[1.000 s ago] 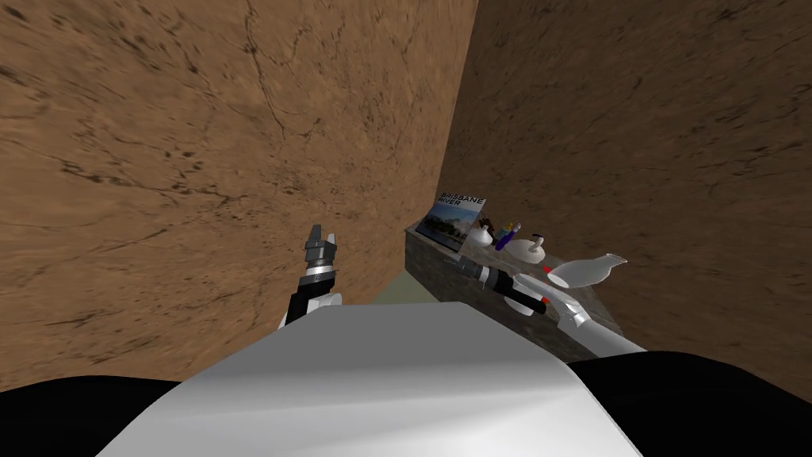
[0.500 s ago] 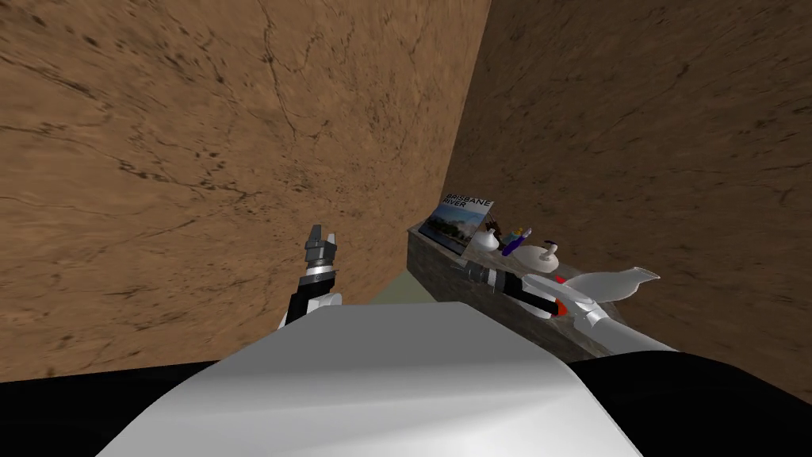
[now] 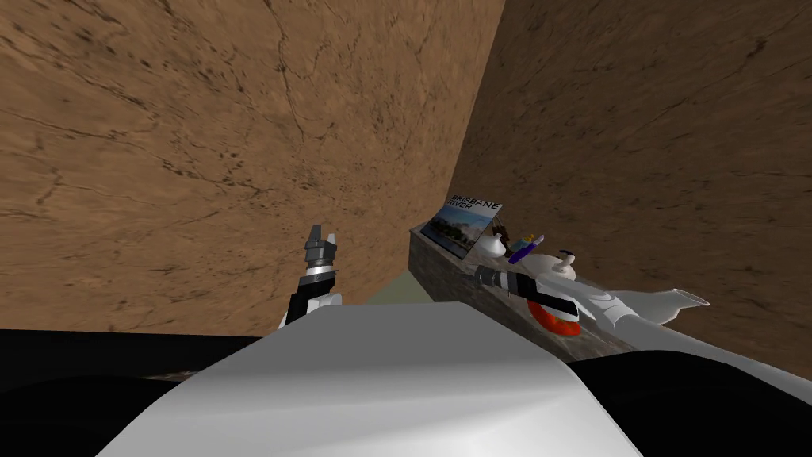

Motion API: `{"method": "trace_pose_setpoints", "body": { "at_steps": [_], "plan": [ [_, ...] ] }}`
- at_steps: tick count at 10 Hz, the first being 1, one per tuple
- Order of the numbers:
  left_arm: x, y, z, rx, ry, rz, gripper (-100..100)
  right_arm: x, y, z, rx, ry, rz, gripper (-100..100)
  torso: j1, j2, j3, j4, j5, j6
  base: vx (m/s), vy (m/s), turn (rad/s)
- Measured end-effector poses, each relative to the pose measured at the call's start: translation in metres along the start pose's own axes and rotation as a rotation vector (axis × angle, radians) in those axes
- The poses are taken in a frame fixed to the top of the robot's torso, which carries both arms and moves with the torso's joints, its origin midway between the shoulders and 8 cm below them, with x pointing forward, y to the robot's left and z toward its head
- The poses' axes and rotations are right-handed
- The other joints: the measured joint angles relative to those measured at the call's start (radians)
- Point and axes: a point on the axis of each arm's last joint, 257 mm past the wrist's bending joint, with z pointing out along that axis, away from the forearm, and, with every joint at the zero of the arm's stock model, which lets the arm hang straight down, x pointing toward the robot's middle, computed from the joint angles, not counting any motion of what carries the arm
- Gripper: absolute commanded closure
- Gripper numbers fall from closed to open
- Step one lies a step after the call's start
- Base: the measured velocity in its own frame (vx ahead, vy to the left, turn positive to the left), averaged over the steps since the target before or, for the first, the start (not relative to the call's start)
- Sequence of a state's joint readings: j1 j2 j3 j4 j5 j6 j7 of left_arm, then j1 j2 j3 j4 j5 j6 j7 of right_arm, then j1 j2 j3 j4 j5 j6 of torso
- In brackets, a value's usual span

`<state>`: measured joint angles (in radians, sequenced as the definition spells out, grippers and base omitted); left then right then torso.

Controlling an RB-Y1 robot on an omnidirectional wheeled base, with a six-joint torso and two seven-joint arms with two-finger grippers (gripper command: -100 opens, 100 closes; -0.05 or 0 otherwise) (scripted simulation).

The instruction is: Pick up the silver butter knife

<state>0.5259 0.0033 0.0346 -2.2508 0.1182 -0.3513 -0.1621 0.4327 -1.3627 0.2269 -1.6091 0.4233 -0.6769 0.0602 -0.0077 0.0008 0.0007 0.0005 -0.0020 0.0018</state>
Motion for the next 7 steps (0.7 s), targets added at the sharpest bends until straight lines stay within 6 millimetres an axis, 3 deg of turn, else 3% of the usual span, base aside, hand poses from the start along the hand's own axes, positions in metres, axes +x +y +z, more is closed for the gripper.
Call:
{"method": "trace_pose_setpoints", "body": {
  "at_steps": [5, 7],
  "plan": [
    [0.0, 0.0, 0.0, 0.0, 0.0, 0.0, 0, 0.059, -0.058, -0.053, 0.119, 0.223, -0.021, -100, -0.003, -0.001, -0.001, 0.0, -0.001, 0.0, -0.001, -0.119, 0.145],
    [0.0, 0.0, 0.0, 0.0, 0.0, 0.0, 0, 0.073, -0.067, -0.073, 0.149, 0.286, -0.019, -100, -0.001, -0.001, 0.0, 0.0, 0.0, 0.0, 0.003, -0.123, 0.119]
  ]
}}
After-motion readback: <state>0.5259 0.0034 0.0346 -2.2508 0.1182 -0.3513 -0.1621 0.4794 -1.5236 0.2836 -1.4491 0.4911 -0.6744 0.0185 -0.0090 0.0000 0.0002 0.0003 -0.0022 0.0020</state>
